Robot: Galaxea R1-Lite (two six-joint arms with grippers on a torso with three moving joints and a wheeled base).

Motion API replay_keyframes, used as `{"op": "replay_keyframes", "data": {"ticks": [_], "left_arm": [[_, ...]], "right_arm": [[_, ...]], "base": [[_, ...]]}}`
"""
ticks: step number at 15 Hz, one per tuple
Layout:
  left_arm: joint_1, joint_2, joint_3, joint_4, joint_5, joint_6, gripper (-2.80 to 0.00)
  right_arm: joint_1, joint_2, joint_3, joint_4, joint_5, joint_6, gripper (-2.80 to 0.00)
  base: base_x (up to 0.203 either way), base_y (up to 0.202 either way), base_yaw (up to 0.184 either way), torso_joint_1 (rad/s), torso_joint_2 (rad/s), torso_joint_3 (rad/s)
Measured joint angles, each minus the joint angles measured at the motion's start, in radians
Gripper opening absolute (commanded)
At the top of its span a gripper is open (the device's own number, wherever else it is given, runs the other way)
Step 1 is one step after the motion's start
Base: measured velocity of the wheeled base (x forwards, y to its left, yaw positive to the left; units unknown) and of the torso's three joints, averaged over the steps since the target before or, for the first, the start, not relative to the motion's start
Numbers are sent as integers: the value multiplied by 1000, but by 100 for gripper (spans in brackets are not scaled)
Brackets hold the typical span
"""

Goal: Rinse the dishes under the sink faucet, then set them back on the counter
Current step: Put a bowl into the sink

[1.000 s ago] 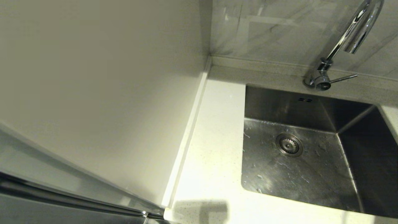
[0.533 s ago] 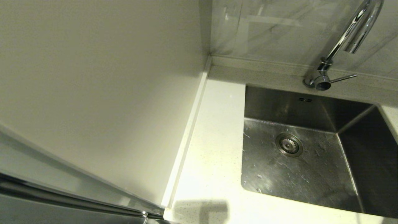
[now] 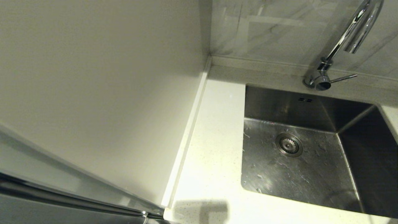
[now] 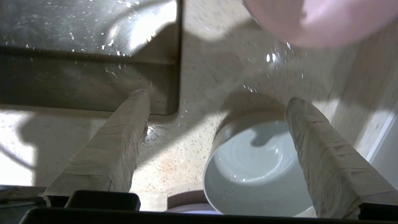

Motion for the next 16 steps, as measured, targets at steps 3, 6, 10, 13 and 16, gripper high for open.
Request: {"op": "replay_keyframes", "data": {"ticks": [3, 6, 10, 13, 16], "left_arm": [[0, 0, 0, 0, 0, 1, -280], [0, 0, 0, 0, 0, 0, -280], [0, 0, 0, 0, 0, 1, -280], [0, 0, 0, 0, 0, 0, -280], [0, 0, 0, 0, 0, 0, -280]], "right_arm": [[57, -27, 1, 1, 18, -12, 0], [125, -24, -4, -33, 11, -8, 0], [170, 45, -3, -280, -29, -7, 0], [176, 107, -13, -391, -41, -6, 0], [176, 154, -30, -395, -40, -3, 0]], "base": [[0, 0, 0, 0, 0, 0], [0, 0, 0, 0, 0, 0], [0, 0, 0, 0, 0, 0], [0, 0, 0, 0, 0, 0], [0, 0, 0, 0, 0, 0]]}}
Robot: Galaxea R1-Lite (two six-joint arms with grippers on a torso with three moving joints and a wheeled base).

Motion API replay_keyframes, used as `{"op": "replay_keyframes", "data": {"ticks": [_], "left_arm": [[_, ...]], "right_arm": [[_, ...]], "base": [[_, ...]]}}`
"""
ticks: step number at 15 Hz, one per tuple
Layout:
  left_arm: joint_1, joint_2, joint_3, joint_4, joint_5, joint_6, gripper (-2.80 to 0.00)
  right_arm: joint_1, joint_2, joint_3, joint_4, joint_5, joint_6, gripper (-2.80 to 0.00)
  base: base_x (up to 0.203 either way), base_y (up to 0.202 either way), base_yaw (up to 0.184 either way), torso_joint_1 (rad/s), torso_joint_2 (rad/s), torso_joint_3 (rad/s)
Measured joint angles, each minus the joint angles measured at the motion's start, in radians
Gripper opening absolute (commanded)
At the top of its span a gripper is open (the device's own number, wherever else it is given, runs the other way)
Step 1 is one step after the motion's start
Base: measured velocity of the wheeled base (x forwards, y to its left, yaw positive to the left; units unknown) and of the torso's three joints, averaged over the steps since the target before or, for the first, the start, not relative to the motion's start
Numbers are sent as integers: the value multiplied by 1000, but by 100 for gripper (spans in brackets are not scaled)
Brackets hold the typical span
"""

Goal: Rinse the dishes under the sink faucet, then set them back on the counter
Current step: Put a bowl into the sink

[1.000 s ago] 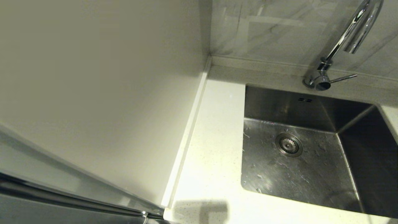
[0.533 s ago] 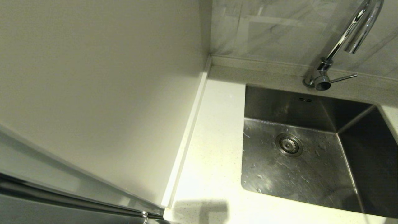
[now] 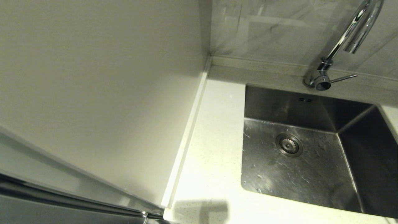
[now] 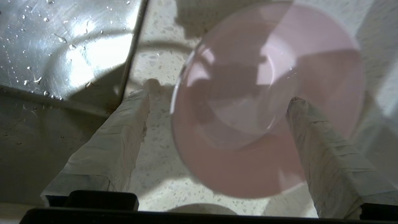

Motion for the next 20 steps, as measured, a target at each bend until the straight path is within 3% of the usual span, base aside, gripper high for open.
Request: {"op": "replay_keyframes", "data": {"ticks": [2, 3, 9, 20], "left_arm": [[0, 0, 0, 0, 0, 0, -280], [0, 0, 0, 0, 0, 0, -280], [0, 0, 0, 0, 0, 0, -280], [0, 0, 0, 0, 0, 0, -280]], "right_arm": [[-1, 22, -3, 0, 0, 2, 0], [-1, 29, -3, 0, 1, 3, -280], [-1, 17, 24, 2, 6, 22, -280], [10, -190, 208, 3, 7, 66, -280]], "base": [[0, 0, 0, 0, 0, 0], [0, 0, 0, 0, 0, 0], [0, 0, 0, 0, 0, 0], [0, 0, 0, 0, 0, 0]]}}
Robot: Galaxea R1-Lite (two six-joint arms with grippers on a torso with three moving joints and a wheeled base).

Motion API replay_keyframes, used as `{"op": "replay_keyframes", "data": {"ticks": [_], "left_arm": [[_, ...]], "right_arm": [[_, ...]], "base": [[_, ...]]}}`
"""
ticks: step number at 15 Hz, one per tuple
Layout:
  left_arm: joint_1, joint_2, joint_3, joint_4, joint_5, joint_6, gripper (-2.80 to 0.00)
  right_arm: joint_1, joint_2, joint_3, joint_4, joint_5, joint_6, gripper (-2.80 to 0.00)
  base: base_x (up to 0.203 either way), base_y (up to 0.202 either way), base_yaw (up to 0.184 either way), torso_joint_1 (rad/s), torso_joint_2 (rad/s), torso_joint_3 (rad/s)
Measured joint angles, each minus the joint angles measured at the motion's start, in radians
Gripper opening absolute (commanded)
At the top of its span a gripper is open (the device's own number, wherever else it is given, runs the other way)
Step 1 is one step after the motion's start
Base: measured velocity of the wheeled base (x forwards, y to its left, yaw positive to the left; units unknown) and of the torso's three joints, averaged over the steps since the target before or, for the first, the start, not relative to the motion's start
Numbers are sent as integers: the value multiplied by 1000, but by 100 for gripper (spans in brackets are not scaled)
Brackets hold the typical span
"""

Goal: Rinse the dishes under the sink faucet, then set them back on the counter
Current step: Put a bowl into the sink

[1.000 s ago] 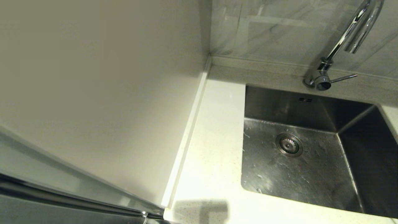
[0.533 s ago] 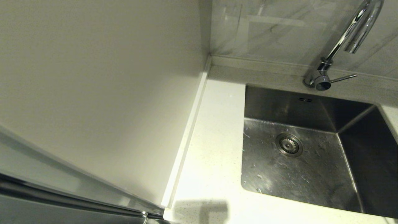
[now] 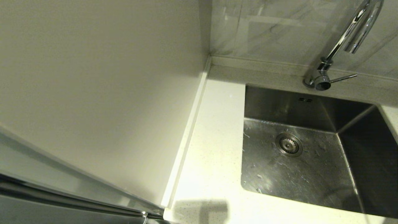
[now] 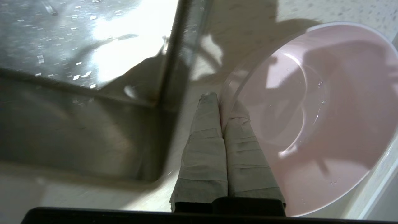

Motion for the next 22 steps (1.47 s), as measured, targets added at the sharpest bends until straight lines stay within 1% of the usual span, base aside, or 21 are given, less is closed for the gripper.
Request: {"op": "replay_keyframes", "data": {"ticks": [1, 3, 5, 8, 9, 10, 12, 13, 15, 17, 20, 22], "left_arm": [[0, 0, 0, 0, 0, 0, -280], [0, 0, 0, 0, 0, 0, -280], [0, 0, 0, 0, 0, 0, -280], [0, 0, 0, 0, 0, 0, -280], [0, 0, 0, 0, 0, 1, -280], [0, 0, 0, 0, 0, 0, -280], [0, 0, 0, 0, 0, 0, -280], [0, 0, 0, 0, 0, 1, -280], [0, 0, 0, 0, 0, -1, -280], [0, 0, 0, 0, 0, 0, -280], [0, 0, 0, 0, 0, 1, -280], [0, 0, 0, 0, 0, 0, -280]], "right_arm": [[8, -46, 33, 1, 7, 2, -280], [55, -148, 104, 2, 30, 19, -280], [170, -238, 169, 1, 41, 59, -280], [377, -332, 250, -1, 40, 137, -280], [440, -354, 274, -2, 37, 152, -280], [500, -372, 296, -2, 30, 160, -280], [625, -395, 341, -27, -18, 164, -280], [680, -394, 367, -66, -57, 166, -280], [762, -361, 415, -217, -146, 169, -280], [815, -308, 454, -383, -234, 172, -280], [860, -211, 476, -622, -333, 203, -280], [869, -131, 475, -756, -378, 229, -280]], "base": [[0, 0, 0, 0, 0, 0], [0, 0, 0, 0, 0, 0], [0, 0, 0, 0, 0, 0], [0, 0, 0, 0, 0, 0], [0, 0, 0, 0, 0, 0], [0, 0, 0, 0, 0, 0], [0, 0, 0, 0, 0, 0], [0, 0, 0, 0, 0, 0], [0, 0, 0, 0, 0, 0], [0, 0, 0, 0, 0, 0], [0, 0, 0, 0, 0, 0], [0, 0, 0, 0, 0, 0]]}}
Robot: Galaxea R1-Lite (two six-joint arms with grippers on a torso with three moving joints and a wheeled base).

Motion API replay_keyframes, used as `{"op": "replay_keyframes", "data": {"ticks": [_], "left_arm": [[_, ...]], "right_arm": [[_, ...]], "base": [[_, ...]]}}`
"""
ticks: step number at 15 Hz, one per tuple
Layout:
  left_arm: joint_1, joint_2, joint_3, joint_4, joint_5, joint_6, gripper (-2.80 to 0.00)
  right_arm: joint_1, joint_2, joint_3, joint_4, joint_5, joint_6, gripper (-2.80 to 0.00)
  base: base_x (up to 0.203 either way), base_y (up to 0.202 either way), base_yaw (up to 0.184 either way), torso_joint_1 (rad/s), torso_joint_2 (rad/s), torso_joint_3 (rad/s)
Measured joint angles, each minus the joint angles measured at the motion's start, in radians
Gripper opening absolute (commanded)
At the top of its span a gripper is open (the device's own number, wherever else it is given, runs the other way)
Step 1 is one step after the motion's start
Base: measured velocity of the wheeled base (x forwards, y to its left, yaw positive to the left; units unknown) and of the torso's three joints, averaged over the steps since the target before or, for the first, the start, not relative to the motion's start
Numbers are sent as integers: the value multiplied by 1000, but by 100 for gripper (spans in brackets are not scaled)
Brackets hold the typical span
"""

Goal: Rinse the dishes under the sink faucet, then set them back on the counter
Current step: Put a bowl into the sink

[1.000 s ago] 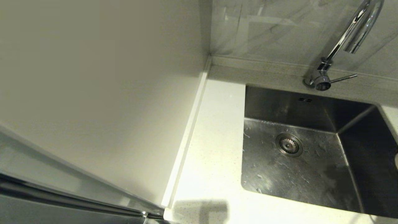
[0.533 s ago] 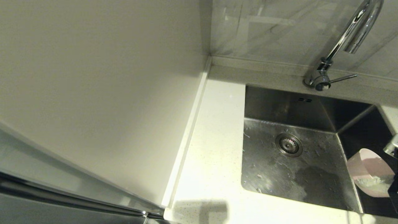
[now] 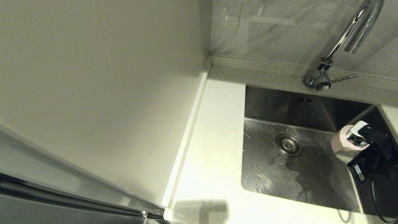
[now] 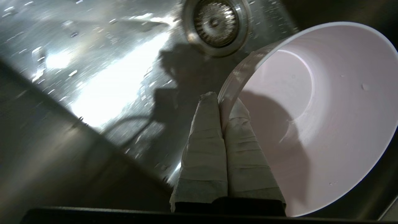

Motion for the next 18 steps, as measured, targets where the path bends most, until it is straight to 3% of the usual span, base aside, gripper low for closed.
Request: {"op": "replay_keyframes", "data": {"ticks": [2, 6, 18], "left_arm": [[0, 0, 0, 0, 0, 0, -280], [0, 0, 0, 0, 0, 0, -280], [0, 0, 0, 0, 0, 0, -280]], "right_arm": [[2, 93, -29, -92, -55, 53, -280], [-9, 284, -195, -119, -140, 212, -280], [-120, 590, -574, 39, -157, 283, -280]], "base": [[0, 0, 0, 0, 0, 0], [0, 0, 0, 0, 0, 0], [0, 0, 0, 0, 0, 0]]}}
